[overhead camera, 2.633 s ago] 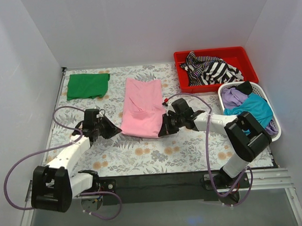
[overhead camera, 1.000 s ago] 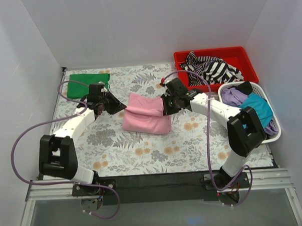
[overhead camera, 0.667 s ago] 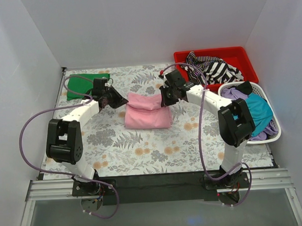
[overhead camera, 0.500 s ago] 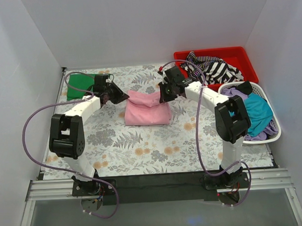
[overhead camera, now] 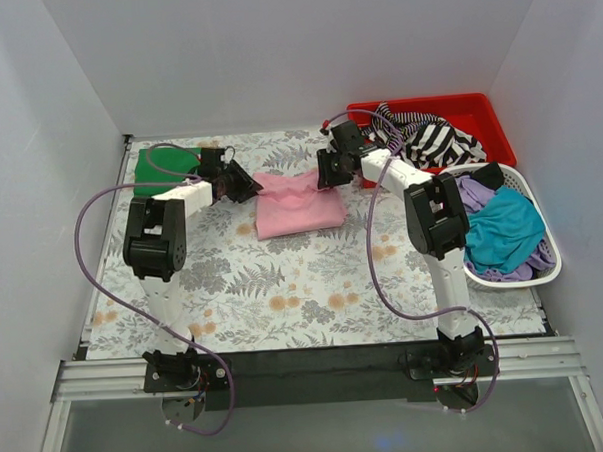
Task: Fold and stack the t-shirts
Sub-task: Fold the tshirt
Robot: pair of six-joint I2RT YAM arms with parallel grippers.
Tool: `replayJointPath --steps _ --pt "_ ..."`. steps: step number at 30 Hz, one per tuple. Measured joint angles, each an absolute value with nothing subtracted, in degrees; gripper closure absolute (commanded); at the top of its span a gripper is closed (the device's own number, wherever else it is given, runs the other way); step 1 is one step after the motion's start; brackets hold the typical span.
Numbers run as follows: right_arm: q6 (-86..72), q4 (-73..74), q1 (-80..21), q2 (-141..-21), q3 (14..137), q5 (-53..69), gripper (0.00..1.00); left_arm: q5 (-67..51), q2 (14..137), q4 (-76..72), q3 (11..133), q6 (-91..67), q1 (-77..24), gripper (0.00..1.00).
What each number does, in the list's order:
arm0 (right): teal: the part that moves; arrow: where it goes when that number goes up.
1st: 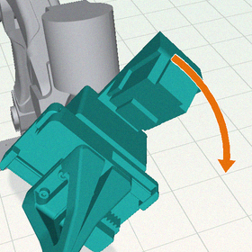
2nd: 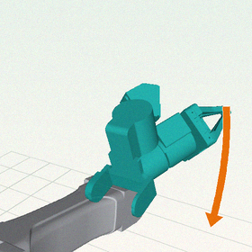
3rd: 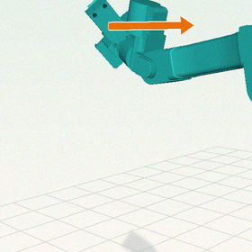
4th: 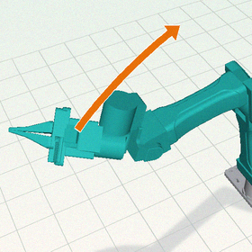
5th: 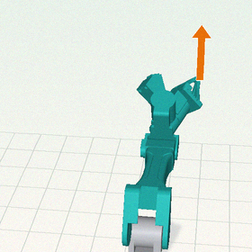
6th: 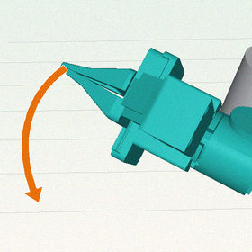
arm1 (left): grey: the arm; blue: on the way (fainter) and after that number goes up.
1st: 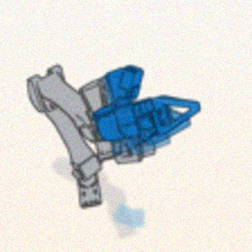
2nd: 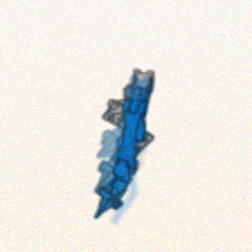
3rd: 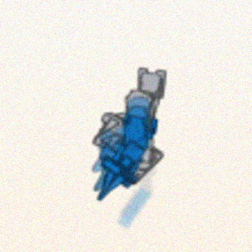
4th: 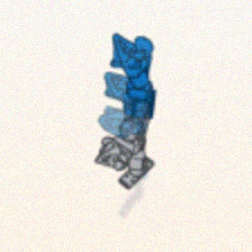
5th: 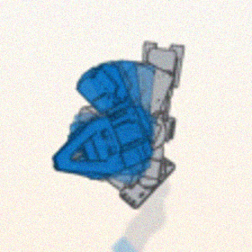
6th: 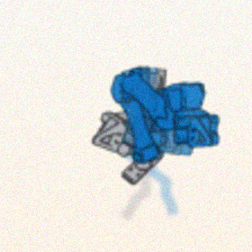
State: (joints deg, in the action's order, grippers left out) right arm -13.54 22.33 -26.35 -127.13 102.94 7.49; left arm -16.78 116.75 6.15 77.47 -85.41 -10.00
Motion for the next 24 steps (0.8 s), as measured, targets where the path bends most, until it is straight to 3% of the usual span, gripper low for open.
replayJointPath --steps 2,3,16,24 --pt "-13.67 21.91 -25.3 -129.82 104.9 6.92 0.36 -16.53 118.8 5.08 77.84 -85.69 -9.52 0.57" --pt "-13.54 21.61 -24.8 -130.63 105.3 6.48 0.27 -16.47 119.63 4.64 78.02 -85.86 -9.26 0.56" --pt "-10.17 17.69 -23.31 -124.66 107.66 6.79 0.22 -16.32 116.49 1.69 79.22 -85.03 -6.02 0.54" --pt "-8.36 17.65 -23.33 -123.46 104.88 9.63 0.23 -28.03 112.66 -4.49 76.69 -86.24 -6.15 0.59"
